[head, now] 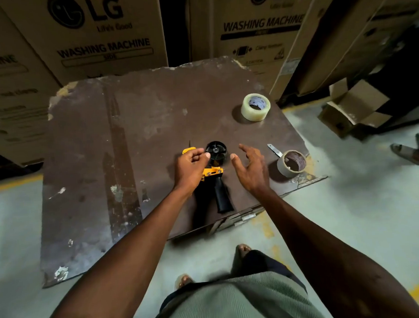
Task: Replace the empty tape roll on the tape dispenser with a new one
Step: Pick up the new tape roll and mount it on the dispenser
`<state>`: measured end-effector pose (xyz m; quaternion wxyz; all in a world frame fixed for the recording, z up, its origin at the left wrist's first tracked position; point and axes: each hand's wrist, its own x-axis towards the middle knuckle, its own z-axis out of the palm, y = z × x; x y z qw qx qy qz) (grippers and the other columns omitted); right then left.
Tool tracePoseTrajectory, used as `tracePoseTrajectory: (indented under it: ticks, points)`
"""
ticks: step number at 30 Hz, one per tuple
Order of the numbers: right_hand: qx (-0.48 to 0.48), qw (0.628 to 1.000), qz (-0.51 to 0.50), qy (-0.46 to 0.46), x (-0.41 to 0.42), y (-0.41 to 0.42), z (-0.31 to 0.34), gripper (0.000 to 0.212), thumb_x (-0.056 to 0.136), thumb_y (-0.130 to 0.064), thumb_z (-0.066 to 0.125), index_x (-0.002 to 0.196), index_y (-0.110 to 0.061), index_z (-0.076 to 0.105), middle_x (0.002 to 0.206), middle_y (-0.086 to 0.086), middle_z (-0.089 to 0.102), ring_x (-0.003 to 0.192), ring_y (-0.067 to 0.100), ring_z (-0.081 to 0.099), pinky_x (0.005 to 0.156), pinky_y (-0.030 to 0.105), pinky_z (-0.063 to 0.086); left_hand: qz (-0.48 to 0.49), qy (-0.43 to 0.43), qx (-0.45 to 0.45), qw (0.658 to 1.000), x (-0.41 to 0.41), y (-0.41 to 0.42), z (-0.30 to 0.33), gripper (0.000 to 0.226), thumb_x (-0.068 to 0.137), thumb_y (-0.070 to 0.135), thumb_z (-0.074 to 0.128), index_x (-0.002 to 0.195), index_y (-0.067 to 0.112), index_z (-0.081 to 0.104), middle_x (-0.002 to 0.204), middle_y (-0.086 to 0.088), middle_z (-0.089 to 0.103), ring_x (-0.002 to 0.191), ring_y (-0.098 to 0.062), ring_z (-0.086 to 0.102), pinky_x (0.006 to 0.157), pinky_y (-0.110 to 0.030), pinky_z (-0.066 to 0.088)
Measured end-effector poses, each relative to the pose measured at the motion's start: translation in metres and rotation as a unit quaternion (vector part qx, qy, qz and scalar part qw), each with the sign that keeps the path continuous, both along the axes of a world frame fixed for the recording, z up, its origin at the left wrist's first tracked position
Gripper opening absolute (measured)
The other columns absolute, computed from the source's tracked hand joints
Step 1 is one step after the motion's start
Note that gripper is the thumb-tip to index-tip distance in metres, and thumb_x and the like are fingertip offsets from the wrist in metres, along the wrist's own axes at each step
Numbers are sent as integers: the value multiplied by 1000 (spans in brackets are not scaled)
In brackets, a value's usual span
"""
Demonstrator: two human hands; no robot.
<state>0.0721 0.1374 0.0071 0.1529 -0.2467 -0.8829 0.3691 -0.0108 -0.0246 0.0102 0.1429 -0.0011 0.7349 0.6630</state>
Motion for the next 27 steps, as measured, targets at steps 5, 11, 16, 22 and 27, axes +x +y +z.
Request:
tracePoseTrajectory:
  ticks: [5,11,16,22,27]
  points:
    - [24,999,-18,20,-9,28,12,55,96,-46,61,141,-16,55,136,10,57,123,27,56,104,41,46,-20,16,-1,1000,-15,36,11,26,91,17,71,115,7,69,93,-1,69,83,-9,65,81,-20,53]
    - [41,999,-24,23,-42,83,14,59,94,-47,62,143,-15,52,142,11,54,129,29,51,107,41,41,-20,31,-19,999,-43,94,15,28,89,23,72,116,12,69,87,10,68,76,2,63,77,-14,51]
    - [52,998,5,37,-75,137,10,60,93,-41,66,143,-11,51,144,13,53,133,29,48,111,43,37,-5,16,-26,1000,-67,145,14,32,90,19,72,120,9,66,91,7,68,78,1,63,78,-13,50]
    - [62,996,67,-16,-117,207,-10,74,86,-59,56,146,-16,46,148,12,49,137,30,45,113,49,38,14,-21,-46,999,-95,200,4,40,89,18,73,126,6,63,109,-6,70,88,-8,66,89,-23,52]
    - [97,980,140,-103,-155,246,-19,92,75,-67,54,153,-22,33,158,12,39,145,34,35,114,46,33,7,-53,-70,996,-116,233,-10,48,91,14,72,135,2,56,126,-14,66,97,-12,65,97,-27,51]
